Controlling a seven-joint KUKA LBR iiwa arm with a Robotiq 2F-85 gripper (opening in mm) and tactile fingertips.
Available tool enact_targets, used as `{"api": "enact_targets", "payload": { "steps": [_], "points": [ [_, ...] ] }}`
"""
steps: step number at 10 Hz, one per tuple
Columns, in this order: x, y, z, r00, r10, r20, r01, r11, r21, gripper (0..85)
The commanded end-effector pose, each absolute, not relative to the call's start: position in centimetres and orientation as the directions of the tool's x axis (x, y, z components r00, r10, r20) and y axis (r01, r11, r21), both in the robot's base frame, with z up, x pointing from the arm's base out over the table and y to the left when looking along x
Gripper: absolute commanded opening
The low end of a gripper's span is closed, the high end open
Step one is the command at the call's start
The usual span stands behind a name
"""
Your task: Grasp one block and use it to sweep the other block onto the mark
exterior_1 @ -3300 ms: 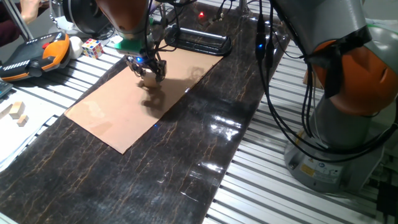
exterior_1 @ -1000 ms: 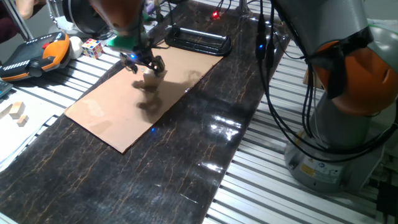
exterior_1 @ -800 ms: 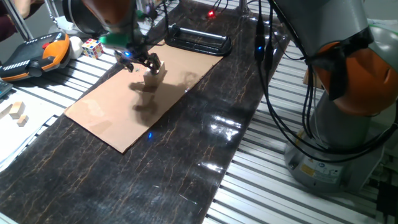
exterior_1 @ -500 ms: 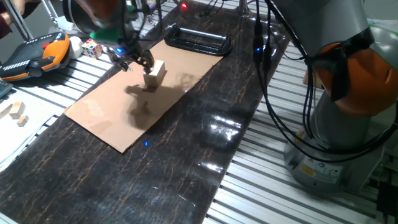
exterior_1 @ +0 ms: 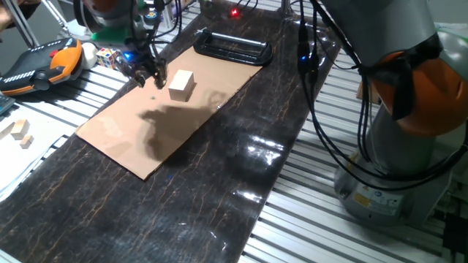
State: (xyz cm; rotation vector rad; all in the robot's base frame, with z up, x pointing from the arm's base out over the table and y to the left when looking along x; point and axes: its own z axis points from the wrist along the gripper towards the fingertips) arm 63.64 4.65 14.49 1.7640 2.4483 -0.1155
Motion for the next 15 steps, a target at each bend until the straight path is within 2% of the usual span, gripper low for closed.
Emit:
{"api": "enact_targets", "payload": {
  "steps": [1,3,6,10,13,15],
  "points": [
    [63.2,8.6,14.8,-0.342,0.931,-0.128,0.938,0.347,0.017,25.0],
    [61.8,9.4,15.4,-0.442,0.893,-0.088,0.893,0.447,0.047,0.7],
    [60.7,9.7,16.0,-0.622,0.776,-0.107,0.779,0.627,0.013,0.7],
    [59.8,7.3,18.5,-0.757,0.645,-0.109,0.650,0.759,-0.025,0.7],
    [58.6,6.6,19.5,-0.791,0.600,-0.120,0.607,0.793,-0.041,0.7],
    [57.9,6.7,19.8,-0.803,0.589,-0.091,0.593,0.805,-0.030,0.7]
  ]
}}
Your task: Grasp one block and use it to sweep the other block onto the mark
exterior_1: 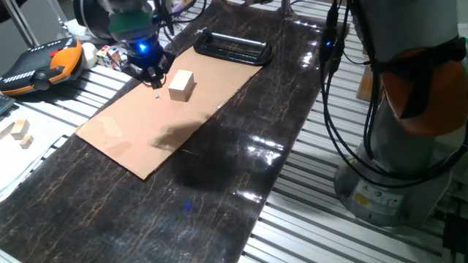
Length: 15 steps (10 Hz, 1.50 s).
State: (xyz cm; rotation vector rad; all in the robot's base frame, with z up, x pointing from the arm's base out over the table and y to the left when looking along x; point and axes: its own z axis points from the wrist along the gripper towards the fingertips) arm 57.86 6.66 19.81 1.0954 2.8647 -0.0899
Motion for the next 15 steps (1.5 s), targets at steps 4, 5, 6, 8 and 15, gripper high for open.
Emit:
{"api": "enact_targets", "payload": {
  "steps": [4,5,6,8,15],
  "points": [
    [57.1,6.7,20.1,-0.811,0.582,-0.057,0.584,0.812,-0.013,0.7],
    [56.9,6.7,20.1,-0.812,0.581,-0.055,0.582,0.813,-0.010,0.7],
    [56.7,6.7,20.2,-0.818,0.572,-0.055,0.574,0.819,-0.012,0.7],
    [56.5,6.7,20.3,-0.827,0.560,-0.057,0.561,0.828,-0.012,0.7],
    [56.5,6.8,20.3,-0.833,0.549,-0.063,0.551,0.835,-0.013,0.7]
  ]
}}
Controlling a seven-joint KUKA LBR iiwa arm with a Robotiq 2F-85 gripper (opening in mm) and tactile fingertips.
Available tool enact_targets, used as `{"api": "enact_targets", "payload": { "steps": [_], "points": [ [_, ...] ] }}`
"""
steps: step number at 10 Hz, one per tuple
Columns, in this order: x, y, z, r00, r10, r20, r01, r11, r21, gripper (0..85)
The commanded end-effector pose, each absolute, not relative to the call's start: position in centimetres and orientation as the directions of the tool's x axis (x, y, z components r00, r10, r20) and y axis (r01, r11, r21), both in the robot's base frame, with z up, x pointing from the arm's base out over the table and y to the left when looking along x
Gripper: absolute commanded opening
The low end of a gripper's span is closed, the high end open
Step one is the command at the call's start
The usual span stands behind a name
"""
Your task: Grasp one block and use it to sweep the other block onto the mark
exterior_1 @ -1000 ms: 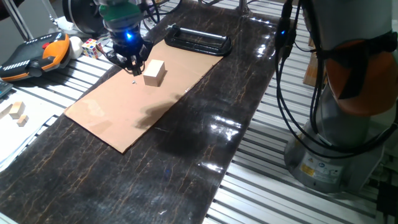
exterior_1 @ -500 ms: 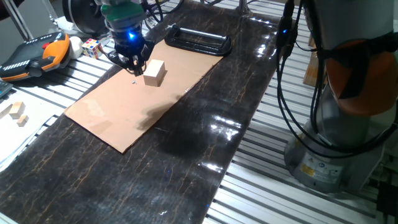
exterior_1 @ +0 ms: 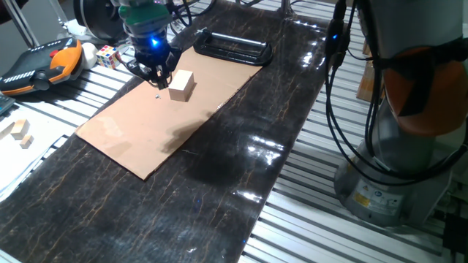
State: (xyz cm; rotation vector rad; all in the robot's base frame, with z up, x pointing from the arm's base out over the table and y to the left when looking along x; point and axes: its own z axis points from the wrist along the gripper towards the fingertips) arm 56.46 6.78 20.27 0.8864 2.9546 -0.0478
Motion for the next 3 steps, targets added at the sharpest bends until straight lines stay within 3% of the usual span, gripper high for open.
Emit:
{"api": "enact_targets", "payload": {
  "steps": [1,3],
  "points": [
    [56.44,6.84,20.25,-0.834,0.548,-0.064,0.549,0.835,-0.013,0.7],
    [56.48,6.99,20.14,-0.834,0.548,-0.067,0.549,0.836,-0.009,0.7]
  ]
}}
